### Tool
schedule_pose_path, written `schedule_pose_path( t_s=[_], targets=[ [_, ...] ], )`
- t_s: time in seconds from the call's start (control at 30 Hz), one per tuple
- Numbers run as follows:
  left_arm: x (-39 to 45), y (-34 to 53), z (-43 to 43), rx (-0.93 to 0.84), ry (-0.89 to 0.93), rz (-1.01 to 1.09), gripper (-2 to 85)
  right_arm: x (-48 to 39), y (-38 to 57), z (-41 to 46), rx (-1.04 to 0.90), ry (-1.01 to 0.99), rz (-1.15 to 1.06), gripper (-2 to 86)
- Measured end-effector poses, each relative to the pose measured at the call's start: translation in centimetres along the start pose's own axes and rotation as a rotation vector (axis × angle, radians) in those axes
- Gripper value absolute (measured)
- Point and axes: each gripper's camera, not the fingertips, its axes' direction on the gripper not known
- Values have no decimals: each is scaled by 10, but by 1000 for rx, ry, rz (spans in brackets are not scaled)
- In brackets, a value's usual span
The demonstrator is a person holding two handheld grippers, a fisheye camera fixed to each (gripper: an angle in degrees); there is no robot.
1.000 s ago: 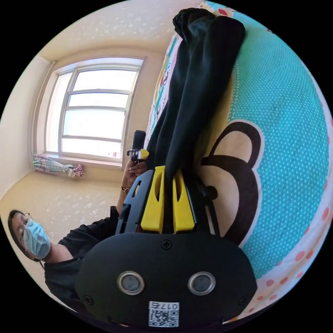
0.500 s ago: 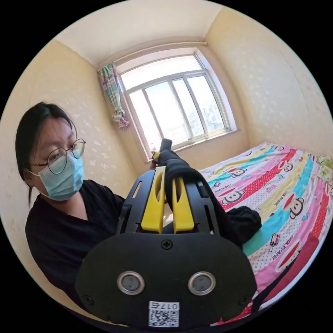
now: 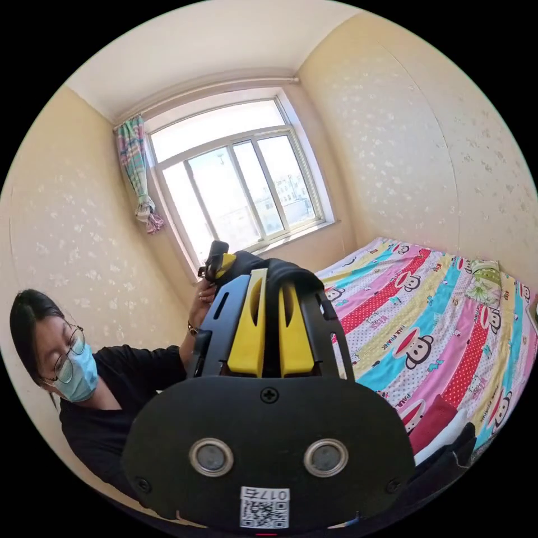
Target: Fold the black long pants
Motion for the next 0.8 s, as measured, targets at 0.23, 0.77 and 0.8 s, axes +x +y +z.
schedule_pose_path(
  t_s=[0.23,0.77,0.8],
  targets=[
    [-110,9,45,-25,-161,-14,47,145,13,50,23,29,139,2],
    [-326,416,42,-106,-117,-586,194,228,566,60,-52,208,711,165],
    [-337,400,36,-83,-145,-581,200,241,562,55,-18,182,715,176]
  ],
)
